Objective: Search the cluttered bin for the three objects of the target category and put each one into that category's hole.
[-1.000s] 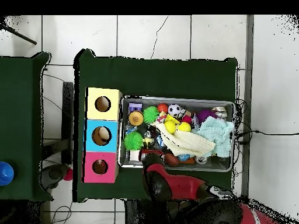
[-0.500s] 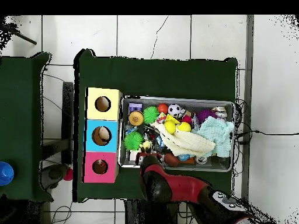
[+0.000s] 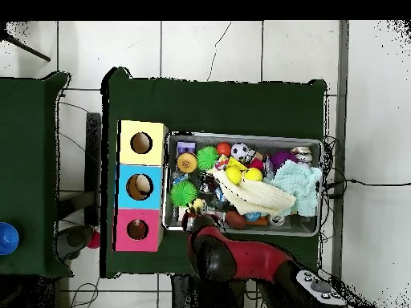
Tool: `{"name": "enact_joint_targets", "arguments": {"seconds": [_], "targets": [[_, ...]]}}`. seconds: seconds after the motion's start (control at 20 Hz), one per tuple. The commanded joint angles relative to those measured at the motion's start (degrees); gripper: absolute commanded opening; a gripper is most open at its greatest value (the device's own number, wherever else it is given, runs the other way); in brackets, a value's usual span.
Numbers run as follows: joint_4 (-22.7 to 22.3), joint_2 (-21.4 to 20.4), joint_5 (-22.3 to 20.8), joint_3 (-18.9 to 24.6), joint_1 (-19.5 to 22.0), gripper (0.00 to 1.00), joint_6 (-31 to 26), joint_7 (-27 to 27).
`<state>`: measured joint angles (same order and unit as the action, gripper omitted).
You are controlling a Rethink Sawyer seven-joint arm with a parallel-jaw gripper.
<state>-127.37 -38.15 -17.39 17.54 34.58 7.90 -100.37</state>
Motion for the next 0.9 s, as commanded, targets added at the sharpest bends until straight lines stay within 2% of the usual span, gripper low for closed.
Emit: {"name": "enact_joint_targets", "arguments": {"seconds": [0.05,0.4,0.55,0.9], "targets": [[-0.33,-2.79,5.18,7.25,2.17,0.00,-5.93,-11.94],[-4.23,-4.97,9.80,11.72,3.41,0.00,-7.50,-13.63],[-6.82,-5.97,12.51,15.27,4.39,0.00,-7.99,-15.24],[-10.98,-9.28,17.39,18.70,3.89,0.00,-7.89,-16.85]]}}
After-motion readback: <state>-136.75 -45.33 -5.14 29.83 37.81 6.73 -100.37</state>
